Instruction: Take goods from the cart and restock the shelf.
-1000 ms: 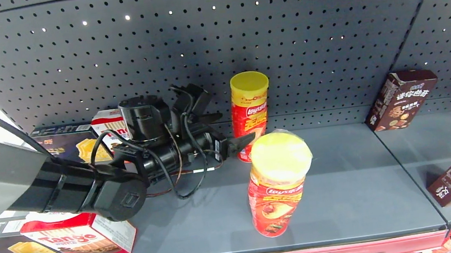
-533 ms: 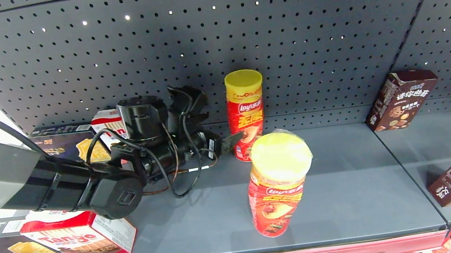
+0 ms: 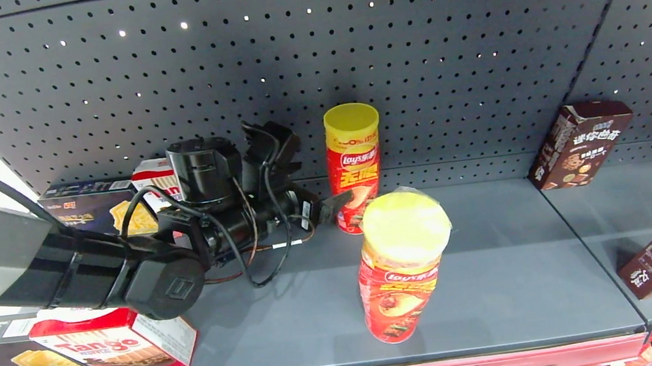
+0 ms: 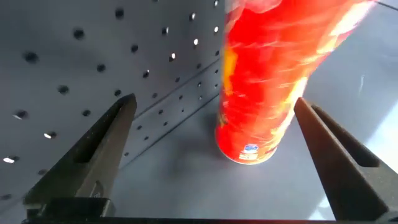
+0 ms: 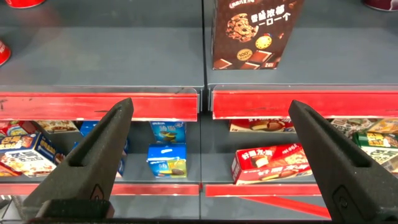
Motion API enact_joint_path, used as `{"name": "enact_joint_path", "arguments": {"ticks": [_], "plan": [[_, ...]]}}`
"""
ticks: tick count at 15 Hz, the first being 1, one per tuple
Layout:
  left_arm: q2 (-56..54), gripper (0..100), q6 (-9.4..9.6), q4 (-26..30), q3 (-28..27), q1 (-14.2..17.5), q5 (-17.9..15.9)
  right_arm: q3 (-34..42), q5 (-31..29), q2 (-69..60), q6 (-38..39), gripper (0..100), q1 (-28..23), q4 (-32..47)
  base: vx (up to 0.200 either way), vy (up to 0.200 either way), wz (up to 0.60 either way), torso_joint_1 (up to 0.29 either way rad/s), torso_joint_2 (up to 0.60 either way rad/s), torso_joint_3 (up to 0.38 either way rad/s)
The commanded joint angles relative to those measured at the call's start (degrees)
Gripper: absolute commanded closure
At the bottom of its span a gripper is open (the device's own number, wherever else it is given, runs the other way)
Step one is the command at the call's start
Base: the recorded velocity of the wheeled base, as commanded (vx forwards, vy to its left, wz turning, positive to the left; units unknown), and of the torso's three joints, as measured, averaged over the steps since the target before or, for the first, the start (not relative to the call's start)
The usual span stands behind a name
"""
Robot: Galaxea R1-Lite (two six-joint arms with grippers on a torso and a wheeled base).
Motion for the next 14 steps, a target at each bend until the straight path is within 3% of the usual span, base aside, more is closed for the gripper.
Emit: {"name": "enact_joint_path", "arguments": {"ticks": [1,3,6,8,9,14], "plan": [[-1.96,0,0.89,0.01,0.89,-0.15,0.07,0.00,0.00,0.07,-0.05,0,0.04,-0.01,0.000,0.000,0.00,0.000,0.00,0.000],[-3.89,0,1.25,0.10,2.29,-0.15,2.62,0.00,0.00,0.07,0.04,0,-0.05,-0.01,0.000,0.000,0.00,0.000,0.00,0.000],[-4.95,0,1.95,3.53,3.17,-0.24,13.78,0.00,0.00,0.07,0.04,0,0.04,-0.01,0.000,0.000,0.00,0.000,0.00,0.000],[-4.95,0,2.92,3.88,3.00,-0.15,14.22,0.00,0.00,0.07,0.04,0,0.04,-0.01,0.000,0.000,0.00,0.000,0.00,0.000],[-4.95,0,5.38,5.73,3.00,-0.07,15.36,0.00,0.00,0.07,0.04,0,0.04,-0.01,0.000,0.000,0.00,0.000,0.00,0.000],[-1.43,0,5.90,7.57,-0.43,-0.15,17.12,0.00,0.00,0.07,-0.05,0,0.04,-0.01,0.000,0.000,0.00,0.000,0.00,0.000]]}}
